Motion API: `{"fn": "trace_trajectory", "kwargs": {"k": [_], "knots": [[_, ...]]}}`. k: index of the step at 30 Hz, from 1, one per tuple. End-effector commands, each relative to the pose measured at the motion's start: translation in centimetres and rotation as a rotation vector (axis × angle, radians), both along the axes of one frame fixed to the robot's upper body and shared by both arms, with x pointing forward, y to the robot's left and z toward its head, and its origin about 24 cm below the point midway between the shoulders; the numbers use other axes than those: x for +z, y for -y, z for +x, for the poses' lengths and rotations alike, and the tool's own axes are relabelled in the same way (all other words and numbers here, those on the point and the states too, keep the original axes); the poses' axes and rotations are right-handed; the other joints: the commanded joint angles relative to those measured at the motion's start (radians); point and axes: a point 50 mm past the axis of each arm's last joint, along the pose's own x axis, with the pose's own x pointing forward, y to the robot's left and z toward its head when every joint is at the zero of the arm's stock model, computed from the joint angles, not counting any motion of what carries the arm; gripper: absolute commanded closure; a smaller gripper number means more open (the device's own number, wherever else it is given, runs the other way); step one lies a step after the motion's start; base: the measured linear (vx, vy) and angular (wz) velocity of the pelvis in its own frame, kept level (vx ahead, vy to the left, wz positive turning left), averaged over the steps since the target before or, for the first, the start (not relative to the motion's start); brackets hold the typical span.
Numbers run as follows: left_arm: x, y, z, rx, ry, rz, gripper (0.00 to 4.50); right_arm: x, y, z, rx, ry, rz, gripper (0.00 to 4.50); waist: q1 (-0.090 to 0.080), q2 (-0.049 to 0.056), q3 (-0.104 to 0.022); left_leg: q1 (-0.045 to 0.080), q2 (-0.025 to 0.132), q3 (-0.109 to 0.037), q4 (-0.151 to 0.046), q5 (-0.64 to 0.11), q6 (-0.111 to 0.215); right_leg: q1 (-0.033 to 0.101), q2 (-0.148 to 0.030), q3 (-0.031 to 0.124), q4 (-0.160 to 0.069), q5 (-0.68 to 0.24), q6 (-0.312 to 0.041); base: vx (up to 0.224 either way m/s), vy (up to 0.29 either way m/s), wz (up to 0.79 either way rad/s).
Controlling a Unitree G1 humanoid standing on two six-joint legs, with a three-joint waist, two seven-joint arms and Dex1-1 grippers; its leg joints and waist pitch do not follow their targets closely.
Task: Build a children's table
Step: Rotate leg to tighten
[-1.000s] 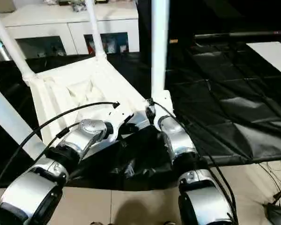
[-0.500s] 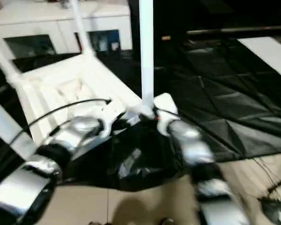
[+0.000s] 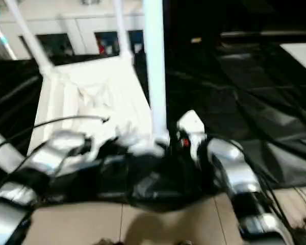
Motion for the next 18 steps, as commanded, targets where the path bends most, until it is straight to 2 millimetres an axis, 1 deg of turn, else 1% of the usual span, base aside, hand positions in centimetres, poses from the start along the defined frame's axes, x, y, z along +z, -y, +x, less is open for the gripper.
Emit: {"fn": "trace_trajectory", "kwargs": {"k": [1,2,4,6,7,8,10,12,15,18], "knots": [[0.43,1.13,-0.80,-0.120,-0.032,-0.051,4.50,0.34,-0.16,-0.34,0.038,0.003,-0.016,0.66,-0.001,-0.019,-0.087,0.018,0.056,-0.018,-0.060,-0.189,0.110,0.047,-0.033,0.044,-0.043,-0.145,-0.265,0.000,0.000,0.00],[0.51,0.99,-0.95,-0.133,-0.042,-0.049,4.50,0.25,-0.23,-0.70,0.065,-0.009,-0.021,0.66,0.008,-0.018,-0.090,0.018,0.054,-0.017,-0.055,-0.147,0.127,0.047,-0.032,0.043,-0.036,-0.099,-0.273,0.000,0.000,0.00],[0.55,0.97,-0.95,-0.135,-0.038,-0.049,4.50,0.24,-0.23,-0.79,0.070,-0.011,-0.022,0.66,0.011,-0.018,-0.089,0.016,0.054,-0.017,-0.055,-0.140,0.133,0.047,-0.032,0.043,-0.036,-0.091,-0.276,0.000,0.000,0.00],[0.70,1.00,-0.68,-0.114,-0.010,-0.047,4.50,0.31,-0.12,-0.83,0.066,-0.007,-0.031,0.66,0.013,-0.017,-0.086,0.016,0.055,-0.018,-0.057,-0.168,0.121,0.046,-0.033,0.042,-0.041,-0.134,-0.267,0.000,0.000,0.00],[0.73,1.03,-0.55,-0.103,0.004,-0.042,4.50,0.34,-0.01,-0.79,0.059,-0.002,-0.042,0.66,0.012,-0.016,-0.084,0.017,0.055,-0.019,-0.060,-0.194,0.106,0.047,-0.034,0.042,-0.045,-0.170,-0.259,0.000,0.000,0.00],[0.73,1.04,-0.54,-0.102,0.005,-0.041,4.50,0.34,0.01,-0.78,0.058,-0.001,-0.043,0.66,0.011,-0.017,-0.082,0.018,0.055,-0.019,-0.061,-0.216,0.093,0.047,-0.035,0.043,-0.049,-0.200,-0.250,0.000,0.000,0.00],[0.68,1.06,-0.47,-0.095,0.012,-0.037,4.50,0.36,0.08,-0.75,0.056,0.003,-0.051,0.66,0.010,-0.018,-0.081,0.019,0.055,-0.020,-0.064,-0.240,0.076,0.047,-0.035,0.044,-0.053,-0.238,-0.238,0.000,0.000,0.00],[0.57,1.09,-0.35,-0.078,0.017,-0.034,4.50,0.41,0.20,-0.62,0.046,0.014,-0.062,0.66,0.009,-0.017,-0.080,0.020,0.055,-0.020,-0.065,-0.248,0.066,0.046,-0.035,0.045,-0.055,-0.249,-0.231,0.000,0.000,0.00],[0.59,1.12,-0.36,-0.072,0.018,-0.033,4.50,0.45,0.22,-0.78,0.060,0.006,-0.068,0.66,0.008,-0.020,-0.082,0.018,0.054,-0.021,-0.065,-0.242,0.065,0.049,-0.034,0.044,-0.054,-0.243,-0.227,0.000,0.000,0.00],[0.56,1.09,-0.29,-0.061,0.022,-0.033,4.50,0.36,0.19,-0.92,0.072,-0.003,-0.071,0.66,0.010,-0.019,-0.083,0.017,0.054,-0.021,-0.062,-0.226,0.074,0.049,-0.035,0.044,-0.052,-0.228,-0.230,0.000,0.000,0.00]]}}
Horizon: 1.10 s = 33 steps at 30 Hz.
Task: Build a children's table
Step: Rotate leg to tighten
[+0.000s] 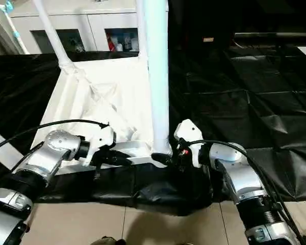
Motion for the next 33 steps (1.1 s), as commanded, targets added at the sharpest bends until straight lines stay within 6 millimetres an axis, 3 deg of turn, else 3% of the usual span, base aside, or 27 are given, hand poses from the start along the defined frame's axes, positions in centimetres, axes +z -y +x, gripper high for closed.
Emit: {"fn": "trace_trajectory", "kwargs": {"k": [1,3,15,23,30,33], "knots": [[0.5,0.8,0.0,-0.024,0.024,-0.040,4.50,0.0,-0.1,-0.3,0.018,0.001,-0.027,0.66,-0.005,-0.024,-0.085,0.022,0.054,-0.021,-0.066,-0.217,0.076,0.051,-0.034,0.042,-0.052,-0.220,-0.233,0.000,0.000,0.00],[0.5,0.8,0.1,-0.019,0.027,-0.039,4.50,-0.1,-0.2,-0.2,0.020,-0.005,-0.029,0.66,-0.004,-0.022,-0.085,0.021,0.053,-0.021,-0.064,-0.205,0.083,0.050,-0.035,0.042,-0.051,-0.214,-0.235,0.000,0.000,0.00],[0.4,0.7,0.1,-0.003,0.037,-0.040,4.50,-0.6,-0.3,0.1,-0.001,-0.021,-0.015,1.72,-0.004,-0.024,-0.087,0.019,0.052,-0.021,-0.061,-0.200,0.085,0.051,-0.034,0.041,-0.050,-0.234,-0.228,0.000,0.000,0.00],[0.4,0.9,0.3,0.020,0.042,-0.058,4.50,-0.8,-0.7,0.2,-0.031,-0.013,0.022,1.84,-0.006,-0.026,-0.086,0.018,0.051,-0.022,-0.061,-0.214,0.077,0.050,-0.035,0.041,-0.053,-0.268,-0.217,0.000,0.000,0.00],[0.3,1.8,1.3,0.143,0.038,-0.091,4.50,-1.8,-1.4,2.1,-0.268,-0.024,0.033,1.84,-0.022,-0.029,-0.077,0.021,0.044,-0.025,-0.066,-0.283,0.031,0.046,-0.034,0.039,-0.066,-0.398,-0.184,0.000,0.000,0.00],[-0.1,3.1,1.6,0.197,0.027,-0.112,4.50,-2.5,-2.6,2.7,-0.366,-0.030,0.032,1.84,-0.039,-0.030,-0.074,0.024,0.041,-0.028,-0.067,-0.318,0.020,0.044,-0.035,0.038,-0.077,-0.468,-0.161,0.000,0.000,0.00]]}}
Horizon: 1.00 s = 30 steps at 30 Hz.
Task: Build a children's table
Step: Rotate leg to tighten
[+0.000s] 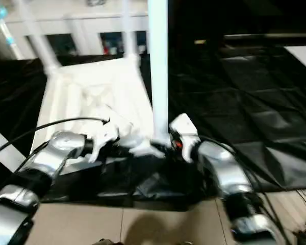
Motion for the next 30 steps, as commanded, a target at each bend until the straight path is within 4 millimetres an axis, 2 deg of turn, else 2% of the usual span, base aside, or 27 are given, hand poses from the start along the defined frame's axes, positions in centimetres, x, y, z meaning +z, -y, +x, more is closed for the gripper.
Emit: {"fn": "trace_trajectory", "kwargs": {"k": [1,4,6,8,9,10,13,14,16,19,22,24,26,27,28,30], "knots": [[0.4,2.0,0.2,0.013,0.012,-0.101,4.50,-0.9,-0.7,0.4,-0.084,-0.040,-0.026,1.84,-0.002,-0.027,-0.072,0.017,0.040,-0.027,-0.072,-0.318,0.022,0.042,-0.035,0.036,-0.092,-0.469,-0.165,0.000,0.000,0.00],[0.3,3.1,0.8,0.106,0.014,-0.106,4.50,-1.5,-2.0,0.7,-0.158,-0.057,-0.037,1.84,-0.011,-0.027,-0.071,0.025,0.037,-0.027,-0.072,-0.342,0.015,0.036,-0.033,0.033,-0.100,-0.507,-0.152,0.000,0.000,0.00],[0.4,3.8,1.5,0.190,0.012,-0.116,4.50,-1.9,-2.9,1.1,-0.235,-0.076,-0.053,1.84,-0.016,-0.026,-0.071,0.020,0.037,-0.030,-0.073,-0.344,0.016,0.042,-0.033,0.031,-0.099,-0.509,-0.146,0.000,0.000,0.00],[0.4,4.1,1.7,0.225,0.015,-0.117,4.50,-2.0,-3.2,1.3,-0.267,-0.080,-0.068,1.84,-0.021,-0.025,-0.072,0.025,0.033,-0.030,-0.072,-0.354,0.015,0.037,-0.033,0.030,-0.104,-0.526,-0.143,0.000,0.000,0.00],[0.4,4.2,1.8,0.239,0.017,-0.116,4.50,-2.1,-3.3,1.4,-0.280,-0.079,-0.077,1.84,-0.022,-0.026,-0.073,0.020,0.034,-0.031,-0.074,-0.347,0.021,0.041,-0.032,0.030,-0.103,-0.514,-0.139,0.000,0.000,0.00],[0.5,4.4,2.0,0.248,0.019,-0.115,4.50,-2.1,-3.6,1.6,-0.302,-0.077,-0.087,1.84,-0.022,-0.024,-0.074,0.022,0.034,-0.030,-0.073,-0.347,0.026,0.038,-0.033,0.030,-0.105,-0.513,-0.137,0.000,0.000,0.00],[0.6,4.5,2.0,0.245,0.020,-0.108,4.50,-1.9,-4.1,1.8,-0.296,-0.054,-0.096,1.84,-0.021,-0.022,-0.077,0.018,0.035,-0.031,-0.076,-0.337,0.032,0.042,-0.032,0.030,-0.102,-0.481,-0.139,0.000,0.000,0.00],[0.5,4.4,2.0,0.241,0.023,-0.096,4.50,-1.5,-4.4,1.7,-0.266,-0.046,-0.038,1.84,-0.021,-0.022,-0.078,0.019,0.036,-0.029,-0.076,-0.342,0.040,0.043,-0.033,0.031,-0.101,-0.459,-0.146,0.000,0.000,0.00],[0.4,4.2,2.0,0.240,0.025,-0.085,4.50,-1.1,-4.5,1.6,-0.251,-0.056,0.039,1.14,-0.019,-0.021,-0.079,0.018,0.037,-0.030,-0.076,-0.336,0.046,0.045,-0.034,0.032,-0.099,-0.441,-0.153,0.000,0.000,0.00],[0.3,3.7,2.1,0.236,0.029,-0.068,4.50,-0.7,-4.1,1.5,-0.220,-0.046,0.039,1.12,-0.017,-0.022,-0.079,0.017,0.037,-0.028,-0.075,-0.330,0.052,0.046,-0.034,0.032,-0.098,-0.425,-0.161,0.000,0.000,0.00],[0.2,3.0,2.1,0.227,0.030,-0.049,4.50,-0.2,-3.2,1.2,-0.112,-0.009,0.000,0.73,-0.015,-0.023,-0.077,0.017,0.037,-0.027,-0.075,-0.333,0.054,0.048,-0.033,0.031,-0.100,-0.441,-0.156,0.000,0.000,0.00],[0.2,2.6,2.0,0.207,0.032,-0.038,4.50,0.1,-2.3,0.8,-0.047,0.021,-0.046,0.73,-0.013,-0.021,-0.078,0.018,0.039,-0.028,-0.075,-0.334,0.056,0.047,-0.034,0.032,-0.099,-0.439,-0.150,0.000,0.000,0.00],[0.2,1.9,1.6,0.123,0.052,-0.024,4.50,0.5,-0.7,0.4,0.024,0.034,-0.071,0.73,-0.013,-0.024,-0.078,0.012,0.038,-0.028,-0.075,-0.325,0.062,0.052,-0.033,0.031,-0.099,-0.434,-0.144,0.000,0.000,0.00],[0.2,1.8,1.5,0.115,0.054,-0.024,4.50,0.5,-0.6,0.3,0.029,0.034,-0.071,0.73,-0.014,-0.025,-0.077,0.011,0.037,-0.027,-0.073,-0.326,0.069,0.051,-0.034,0.032,-0.100,-0.441,-0.146,0.000,0.000,0.00],[0.1,1.2,0.9,0.026,0.063,-0.018,4.50,0.9,0.4,0.0,0.067,0.035,-0.068,0.73,-0.012,-0.025,-0.076,0.010,0.038,-0.029,-0.074,-0.321,0.074,0.055,-0.035,0.030,-0.103,-0.450,-0.145,0.000,0.000,0.00],[-0.1,0.3,0.2,-0.053,0.046,0.004,4.50,1.4,1.4,-0.5,0.101,0.040,-0.063,0.73,-0.010,-0.019,-0.076,0.012,0.042,-0.028,-0.075,-0.325,0.079,0.051,-0.035,0.031,-0.101,-0.453,-0.151,0.000,0.000,0.00]]}}
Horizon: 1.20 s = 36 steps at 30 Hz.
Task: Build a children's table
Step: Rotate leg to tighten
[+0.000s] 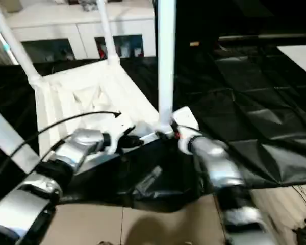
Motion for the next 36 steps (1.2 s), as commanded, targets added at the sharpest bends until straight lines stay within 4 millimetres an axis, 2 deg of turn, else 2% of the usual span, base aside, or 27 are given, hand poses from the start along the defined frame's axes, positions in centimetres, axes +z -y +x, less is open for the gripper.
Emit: {"fn": "trace_trajectory", "kwargs": {"k": [1,2,4,7,9,14,21,26,28,36], "knots": [[0.2,0.1,-0.7,-0.108,0.017,-0.010,4.50,1.0,-0.6,-0.2,0.075,0.028,0.027,0.73,0.010,-0.030,-0.069,0.015,0.045,-0.024,-0.071,-0.323,0.079,0.043,-0.036,0.037,-0.090,-0.442,-0.157,0.000,0.000,0.00],[0.2,-0.6,-1.0,-0.139,0.008,0.001,4.50,1.3,0.1,-0.5,0.090,0.029,0.022,0.73,0.010,-0.027,-0.070,0.016,0.048,-0.023,-0.073,-0.318,0.075,0.041,-0.033,0.038,-0.082,-0.403,-0.186,0.000,0.000,0.00],[0.4,-1.1,-1.0,-0.132,0.021,-0.009,4.50,1.4,0.6,-0.6,0.089,0.030,0.023,0.73,0.015,-0.024,-0.070,0.017,0.052,-0.023,-0.074,-0.322,0.070,0.040,-0.033,0.039,-0.077,-0.379,-0.196,0.000,0.000,0.00],[0.9,-1.5,-0.9,-0.115,0.025,-0.042,4.50,1.5,0.8,-0.7,0.098,0.028,0.027,0.73,0.017,-0.026,-0.070,0.016,0.051,-0.024,-0.076,-0.322,0.061,0.042,-0.034,0.039,-0.073,-0.354,-0.209,0.000,0.000,0.00],[1.1,-1.4,-0.9,-0.123,0.004,-0.067,3.94,1.3,0.4,-0.8,0.115,0.025,0.029,0.70,0.019,-0.029,-0.071,0.015,0.050,-0.022,-0.075,-0.310,0.061,0.042,-0.034,0.040,-0.070,-0.332,-0.217,0.000,0.000,0.00],[1.1,-0.8,-0.6,-0.101,0.083,-0.041,3.59,1.1,-0.7,-0.8,0.144,0.025,0.036,0.70,0.023,-0.027,-0.073,0.011,0.049,-0.021,-0.070,-0.274,0.074,0.045,-0.035,0.039,-0.067,-0.295,-0.221,0.000,0.000,0.00],[0.5,-0.5,-0.4,-0.067,0.056,-0.026,3.59,1.3,-1.0,-0.8,0.159,0.025,0.039,0.70,0.026,-0.027,-0.076,0.012,0.049,-0.019,-0.068,-0.252,0.080,0.046,-0.035,0.040,-0.064,-0.272,-0.224,0.000,0.000,0.00],[0.3,-0.9,-0.5,-0.071,0.041,-0.005,3.59,1.2,-0.9,-1.0,0.160,0.023,0.034,0.70,0.025,-0.026,-0.072,0.012,0.049,-0.021,-0.072,-0.282,0.070,0.046,-0.035,0.039,-0.069,-0.318,-0.209,0.000,0.000,0.00],[0.0,-1.3,-0.6,-0.071,0.019,0.021,3.73,1.1,-0.7,-1.0,0.152,0.025,0.031,0.70,0.024,-0.024,-0.071,0.013,0.049,-0.023,-0.073,-0.292,0.064,0.045,-0.035,0.039,-0.071,-0.336,-0.203,0.000,0.000,0.00],[-0.2,-1.6,-0.9,-0.101,-0.017,0.061,4.36,1.2,-0.6,-0.7,0.134,0.034,0.028,0.70,0.016,-0.029,-0.068,0.014,0.048,-0.025,-0.076,-0.331,0.045,0.043,-0.037,0.039,-0.078,-0.399,-0.187,0.000,0.000,0.00]]}}
